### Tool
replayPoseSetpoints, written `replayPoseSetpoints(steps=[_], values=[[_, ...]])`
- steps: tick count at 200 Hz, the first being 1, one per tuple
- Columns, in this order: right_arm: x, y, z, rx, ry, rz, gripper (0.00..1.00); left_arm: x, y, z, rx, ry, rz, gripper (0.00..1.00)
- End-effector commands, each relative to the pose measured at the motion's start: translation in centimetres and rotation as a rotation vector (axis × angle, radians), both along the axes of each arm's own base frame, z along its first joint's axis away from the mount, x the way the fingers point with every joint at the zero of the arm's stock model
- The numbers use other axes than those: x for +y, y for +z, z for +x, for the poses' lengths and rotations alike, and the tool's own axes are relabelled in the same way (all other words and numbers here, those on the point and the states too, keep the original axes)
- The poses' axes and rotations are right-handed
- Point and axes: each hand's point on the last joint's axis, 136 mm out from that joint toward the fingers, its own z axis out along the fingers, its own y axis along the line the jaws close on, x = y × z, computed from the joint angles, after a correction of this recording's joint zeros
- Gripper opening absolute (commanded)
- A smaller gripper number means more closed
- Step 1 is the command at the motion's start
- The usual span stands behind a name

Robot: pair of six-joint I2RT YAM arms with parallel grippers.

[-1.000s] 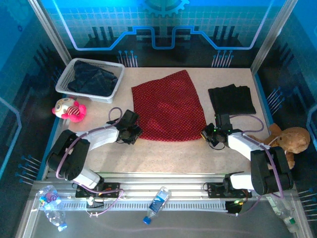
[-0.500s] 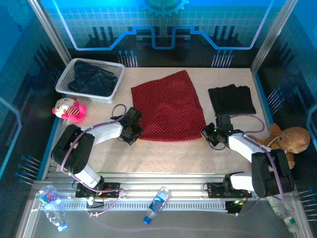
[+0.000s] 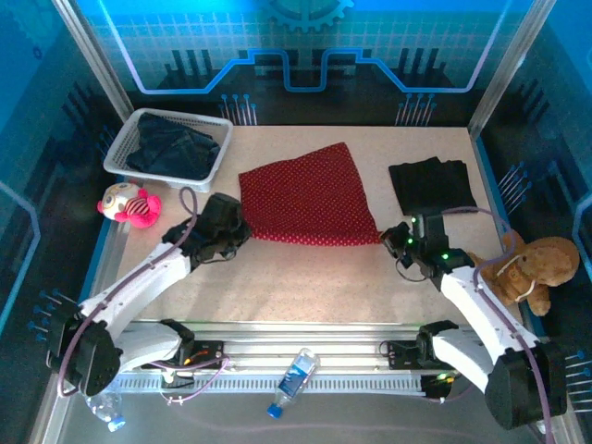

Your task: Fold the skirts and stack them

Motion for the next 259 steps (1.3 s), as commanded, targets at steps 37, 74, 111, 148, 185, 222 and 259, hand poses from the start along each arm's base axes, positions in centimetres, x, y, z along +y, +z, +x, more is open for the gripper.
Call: replayPoseSetpoints(steps=[37, 74, 111, 148, 185, 222, 259], values=[[-2.4, 15.5, 7.5, -0.458, -0.04, -0.24, 0.0, 2.0, 13.4, 8.4, -0.351, -0.101, 0.189, 0.0], [-2.1, 22.7, 15.6, -0.642, -0.052, -0.273, 0.0, 1.8, 21.0, 17.5, -0.567, -0.136, 0.287, 0.0], [-1.2, 31.2, 22.4, -0.834, -0.061, -0.282, 0.0, 3.8, 27.8, 25.9, -0.782, -0.048, 0.3, 0.0], [-1.4, 39.5, 23.7, -1.005, -0.076, -0.301, 0.0, 4.6, 36.3, 28.1, -0.947, -0.044, 0.292, 0.0], [-3.3, 42.6, 20.2, -1.077, -0.069, -0.354, 0.0, 4.4, 37.9, 25.8, -0.991, -0.106, 0.319, 0.0], [-2.9, 38.1, 17.0, -1.032, 0.014, -0.388, 0.0, 3.3, 31.7, 23.1, -0.91, -0.198, 0.269, 0.0], [-3.1, 40.0, 13.8, -1.081, 0.035, -0.406, 0.0, 3.1, 32.3, 19.8, -0.906, -0.22, 0.229, 0.0]])
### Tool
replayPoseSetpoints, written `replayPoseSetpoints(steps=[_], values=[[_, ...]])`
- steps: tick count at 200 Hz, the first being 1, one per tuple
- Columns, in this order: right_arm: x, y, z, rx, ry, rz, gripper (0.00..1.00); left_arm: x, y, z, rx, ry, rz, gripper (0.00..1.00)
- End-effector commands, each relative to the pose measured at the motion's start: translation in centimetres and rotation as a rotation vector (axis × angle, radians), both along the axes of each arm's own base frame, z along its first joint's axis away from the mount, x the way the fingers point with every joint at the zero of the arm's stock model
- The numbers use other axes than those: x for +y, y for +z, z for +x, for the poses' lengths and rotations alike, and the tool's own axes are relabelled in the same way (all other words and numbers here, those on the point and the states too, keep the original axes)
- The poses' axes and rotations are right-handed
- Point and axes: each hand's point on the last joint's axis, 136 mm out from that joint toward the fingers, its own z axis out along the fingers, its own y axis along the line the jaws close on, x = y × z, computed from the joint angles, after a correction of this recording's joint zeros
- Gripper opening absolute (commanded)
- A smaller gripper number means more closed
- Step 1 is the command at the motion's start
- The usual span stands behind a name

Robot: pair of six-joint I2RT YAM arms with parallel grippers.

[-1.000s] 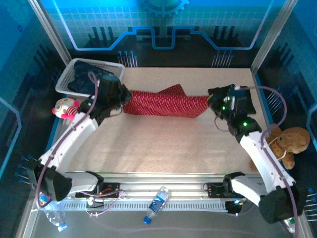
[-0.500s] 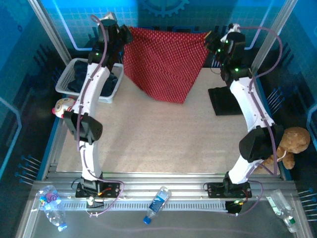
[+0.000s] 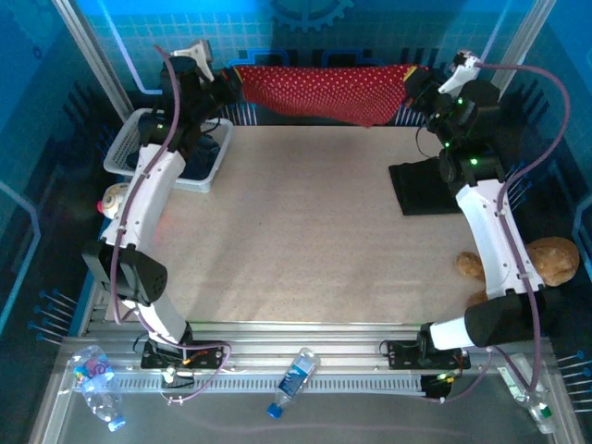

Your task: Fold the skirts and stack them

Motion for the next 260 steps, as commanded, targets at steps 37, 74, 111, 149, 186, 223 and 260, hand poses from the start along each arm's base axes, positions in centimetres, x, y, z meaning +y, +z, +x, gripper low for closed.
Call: replayPoseSetpoints(steps=[37, 74, 111, 149, 186, 223, 260], values=[[-1.7, 4.7, -3.1, -0.132, -0.043, -0.041, 0.0, 0.4, 6.5, -4.3, -0.139, -0.034, -0.059, 0.0], [-2.1, 3.6, -0.8, -0.103, -0.068, -0.04, 0.0, 0.9, 5.8, -3.0, -0.128, 0.002, -0.029, 0.0], [-1.3, 3.8, 2.9, -0.106, -0.037, -0.005, 0.0, 1.0, 5.4, 1.0, -0.135, 0.034, 0.018, 0.0], [-0.3, 7.2, 4.1, -0.159, 0.015, -0.013, 0.0, 1.2, 8.4, 3.2, -0.189, 0.038, 0.04, 0.0], [0.3, 5.9, 1.5, -0.154, 0.045, -0.054, 0.0, 0.9, 7.8, 1.2, -0.183, 0.005, 0.043, 0.0], [2.6, -3.1, -2.1, -0.019, 0.163, -0.097, 0.0, 1.0, -2.3, -2.8, -0.022, -0.004, -0.023, 0.0], [6.6, -19.6, -8.8, 0.29, 0.287, -0.212, 0.0, -0.2, -19.1, -10.5, 0.263, 0.038, -0.082, 0.0]])
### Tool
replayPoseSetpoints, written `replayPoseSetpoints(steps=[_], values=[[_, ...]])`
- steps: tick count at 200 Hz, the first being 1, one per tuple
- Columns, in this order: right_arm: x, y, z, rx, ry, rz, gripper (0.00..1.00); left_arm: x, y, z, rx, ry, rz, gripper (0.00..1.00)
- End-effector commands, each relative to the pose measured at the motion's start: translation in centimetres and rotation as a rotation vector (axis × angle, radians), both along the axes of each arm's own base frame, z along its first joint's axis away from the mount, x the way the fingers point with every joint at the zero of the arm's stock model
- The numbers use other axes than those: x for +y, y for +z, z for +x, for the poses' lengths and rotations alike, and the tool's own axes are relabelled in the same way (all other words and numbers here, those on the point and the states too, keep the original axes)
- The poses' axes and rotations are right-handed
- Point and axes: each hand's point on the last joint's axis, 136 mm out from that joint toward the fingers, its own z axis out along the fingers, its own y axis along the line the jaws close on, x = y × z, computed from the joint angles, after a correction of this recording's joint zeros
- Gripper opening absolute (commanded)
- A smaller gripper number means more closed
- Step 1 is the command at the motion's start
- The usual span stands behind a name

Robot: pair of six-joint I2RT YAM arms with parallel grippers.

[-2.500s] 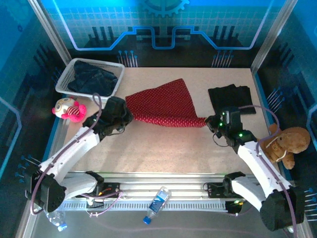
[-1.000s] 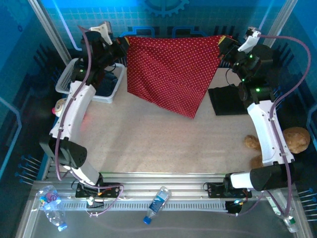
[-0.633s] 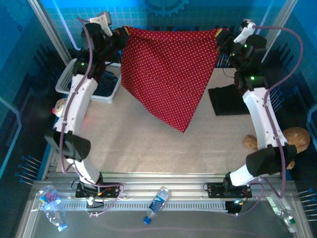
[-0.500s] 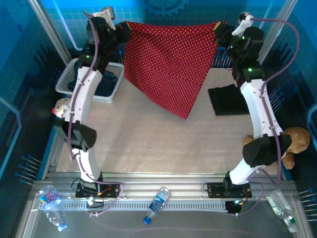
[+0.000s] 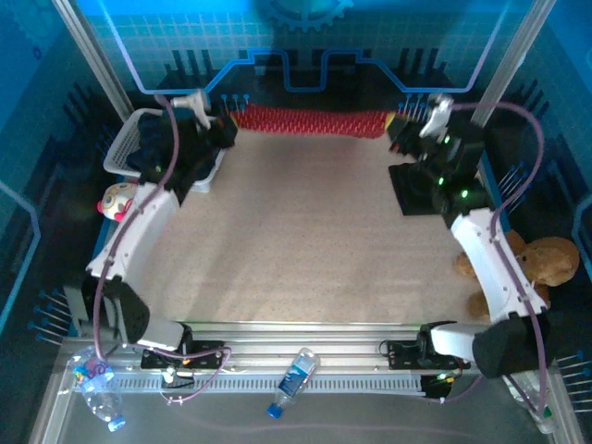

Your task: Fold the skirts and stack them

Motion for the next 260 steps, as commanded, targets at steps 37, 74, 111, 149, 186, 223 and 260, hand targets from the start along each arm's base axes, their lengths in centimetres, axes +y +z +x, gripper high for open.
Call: replayPoseSetpoints(steps=[37, 74, 111, 149, 186, 223, 260], values=[[0.9, -21.5, -11.3, 0.52, -0.011, 0.04, 0.0, -0.8, -20.7, -13.2, 0.441, 0.11, -0.125, 0.0], [-0.3, -23.3, -14.0, 0.583, -0.054, 0.026, 0.0, 0.4, -24.8, -18.9, 0.62, 0.174, -0.147, 0.0], [-0.7, -20.0, -10.2, 0.505, -0.102, -0.032, 0.0, 1.1, -20.9, -17.4, 0.569, 0.208, -0.123, 0.0], [-1.4, -19.9, -3.4, 0.592, -0.207, -0.069, 0.0, 0.4, -16.3, -11.0, 0.52, 0.178, -0.024, 0.0], [-1.3, -19.0, 4.0, 0.585, -0.215, -0.075, 0.0, -0.4, -15.1, -4.0, 0.507, 0.161, 0.013, 0.0], [-1.6, -20.6, 10.3, 0.627, -0.194, -0.064, 0.0, 0.6, -16.5, 0.8, 0.561, 0.185, 0.04, 0.0], [-1.6, -21.0, 14.8, 0.648, -0.164, -0.073, 0.0, 1.4, -17.4, 3.6, 0.576, 0.203, 0.038, 0.0]])
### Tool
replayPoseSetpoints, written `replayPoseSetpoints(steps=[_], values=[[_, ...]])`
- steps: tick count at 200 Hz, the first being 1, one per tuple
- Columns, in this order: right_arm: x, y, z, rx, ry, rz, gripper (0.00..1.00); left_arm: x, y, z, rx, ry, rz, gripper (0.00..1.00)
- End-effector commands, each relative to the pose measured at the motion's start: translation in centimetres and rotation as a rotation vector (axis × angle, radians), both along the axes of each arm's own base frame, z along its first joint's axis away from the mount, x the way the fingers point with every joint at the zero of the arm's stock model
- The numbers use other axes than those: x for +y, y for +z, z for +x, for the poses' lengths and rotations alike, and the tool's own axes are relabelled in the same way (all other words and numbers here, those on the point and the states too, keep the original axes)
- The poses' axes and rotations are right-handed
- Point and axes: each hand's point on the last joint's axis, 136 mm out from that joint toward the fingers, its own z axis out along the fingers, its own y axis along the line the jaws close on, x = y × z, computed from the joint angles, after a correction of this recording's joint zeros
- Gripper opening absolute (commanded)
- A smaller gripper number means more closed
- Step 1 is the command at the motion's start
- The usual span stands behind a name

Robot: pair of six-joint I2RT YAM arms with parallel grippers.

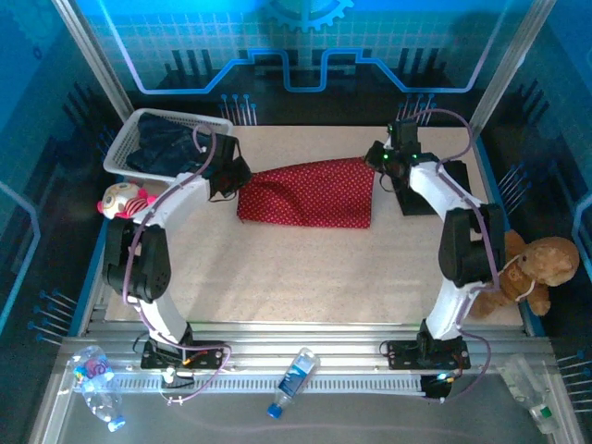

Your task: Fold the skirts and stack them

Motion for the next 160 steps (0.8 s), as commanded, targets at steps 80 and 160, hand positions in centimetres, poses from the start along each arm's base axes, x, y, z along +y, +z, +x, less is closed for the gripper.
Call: replayPoseSetpoints(steps=[80, 160], values=[[0.0, -1.5, 5.5, 0.049, 0.032, -0.017, 0.0, 1.5, -2.6, 3.7, 0.063, 0.027, 0.026, 0.0], [0.4, -2.8, 7.3, 0.068, 0.037, 0.019, 0.01, 2.4, -3.3, 5.4, 0.075, 0.042, 0.032, 0.0]])
